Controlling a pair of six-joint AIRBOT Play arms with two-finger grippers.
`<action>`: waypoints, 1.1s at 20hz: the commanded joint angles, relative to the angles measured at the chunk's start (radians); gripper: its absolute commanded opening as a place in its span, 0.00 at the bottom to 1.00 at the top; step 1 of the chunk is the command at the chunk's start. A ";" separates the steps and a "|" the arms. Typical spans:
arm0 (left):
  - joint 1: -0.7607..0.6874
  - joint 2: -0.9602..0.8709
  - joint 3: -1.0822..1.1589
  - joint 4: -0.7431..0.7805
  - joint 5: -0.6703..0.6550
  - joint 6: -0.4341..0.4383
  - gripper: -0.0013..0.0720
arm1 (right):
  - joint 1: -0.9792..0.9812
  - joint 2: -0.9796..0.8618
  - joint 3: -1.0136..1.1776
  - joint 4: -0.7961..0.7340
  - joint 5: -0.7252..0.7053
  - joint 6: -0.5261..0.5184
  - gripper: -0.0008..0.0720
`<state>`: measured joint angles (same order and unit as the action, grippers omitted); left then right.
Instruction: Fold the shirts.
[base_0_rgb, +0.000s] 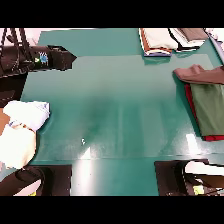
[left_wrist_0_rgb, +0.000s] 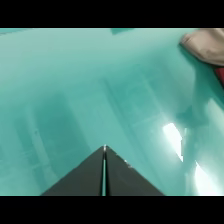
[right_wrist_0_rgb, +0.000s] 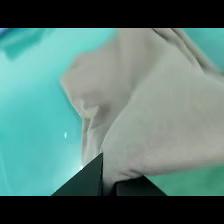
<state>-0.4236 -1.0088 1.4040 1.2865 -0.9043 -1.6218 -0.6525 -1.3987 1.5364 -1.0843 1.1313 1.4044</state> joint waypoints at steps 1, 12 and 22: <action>-0.001 0.001 0.000 -0.011 0.005 -0.005 0.05 | -0.048 0.009 0.067 0.047 -0.029 0.002 0.03; -0.001 0.001 0.000 -0.023 -0.037 -0.004 0.05 | -0.058 0.077 0.252 0.034 0.145 0.012 0.03; -0.001 0.001 0.000 -0.023 -0.045 -0.001 0.05 | -0.259 0.480 -0.410 -0.278 0.177 -0.037 0.03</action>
<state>-0.4236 -1.0084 1.4040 1.2633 -0.9436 -1.6253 -0.8680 -1.0210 1.3064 -1.2415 1.2953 1.3941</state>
